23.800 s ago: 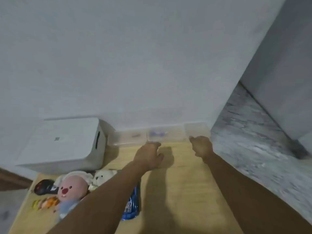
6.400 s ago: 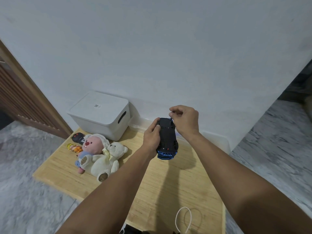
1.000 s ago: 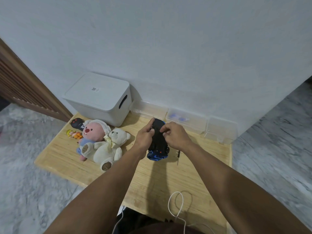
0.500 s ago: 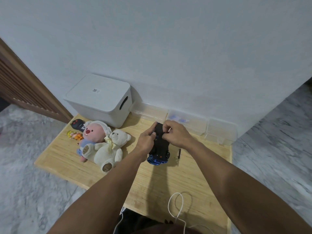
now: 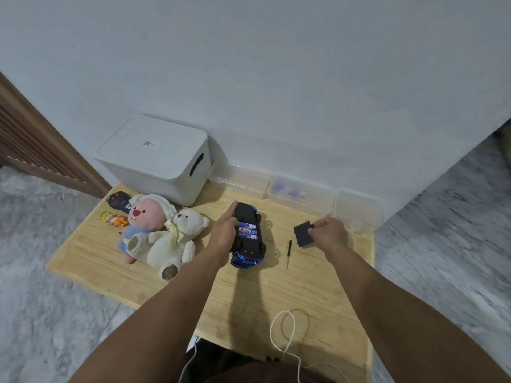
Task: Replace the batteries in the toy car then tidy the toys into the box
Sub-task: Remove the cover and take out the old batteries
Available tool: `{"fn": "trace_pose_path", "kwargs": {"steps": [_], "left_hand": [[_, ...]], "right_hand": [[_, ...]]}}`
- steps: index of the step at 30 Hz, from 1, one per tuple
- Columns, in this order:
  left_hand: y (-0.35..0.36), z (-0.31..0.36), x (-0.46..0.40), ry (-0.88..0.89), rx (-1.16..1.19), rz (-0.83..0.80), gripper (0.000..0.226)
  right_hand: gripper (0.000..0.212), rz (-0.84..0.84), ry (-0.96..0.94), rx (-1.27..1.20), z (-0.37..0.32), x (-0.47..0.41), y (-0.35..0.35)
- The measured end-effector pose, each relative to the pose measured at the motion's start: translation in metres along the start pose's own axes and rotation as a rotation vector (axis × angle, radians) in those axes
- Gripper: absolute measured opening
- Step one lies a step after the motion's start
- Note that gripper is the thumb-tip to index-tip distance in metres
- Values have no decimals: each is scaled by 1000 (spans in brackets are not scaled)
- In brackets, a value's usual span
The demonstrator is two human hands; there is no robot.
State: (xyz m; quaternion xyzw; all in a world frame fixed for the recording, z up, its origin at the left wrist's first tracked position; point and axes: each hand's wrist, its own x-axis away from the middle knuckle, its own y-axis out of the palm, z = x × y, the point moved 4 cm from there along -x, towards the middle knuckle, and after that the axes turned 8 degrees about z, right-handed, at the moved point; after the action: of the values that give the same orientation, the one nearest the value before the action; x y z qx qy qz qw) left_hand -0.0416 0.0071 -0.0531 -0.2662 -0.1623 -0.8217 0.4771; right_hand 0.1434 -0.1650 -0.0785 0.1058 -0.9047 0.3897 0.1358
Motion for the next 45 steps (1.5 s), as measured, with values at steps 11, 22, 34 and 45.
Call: {"fn": "trace_pose_path", "kwargs": {"steps": [11, 22, 34, 45], "left_hand": [[7, 2, 6, -37, 82, -48, 69], [17, -1, 9, 20, 56, -122, 80], [21, 1, 7, 92, 61, -142, 84], [19, 0, 6, 47, 51, -206, 82]], "right_hand": [[10, -52, -5, 260, 22, 5, -1], [20, -506, 9, -168, -52, 38, 33], [28, -527, 136, -304, -52, 46, 45], [33, -453, 239, -403, -43, 49, 43]]}}
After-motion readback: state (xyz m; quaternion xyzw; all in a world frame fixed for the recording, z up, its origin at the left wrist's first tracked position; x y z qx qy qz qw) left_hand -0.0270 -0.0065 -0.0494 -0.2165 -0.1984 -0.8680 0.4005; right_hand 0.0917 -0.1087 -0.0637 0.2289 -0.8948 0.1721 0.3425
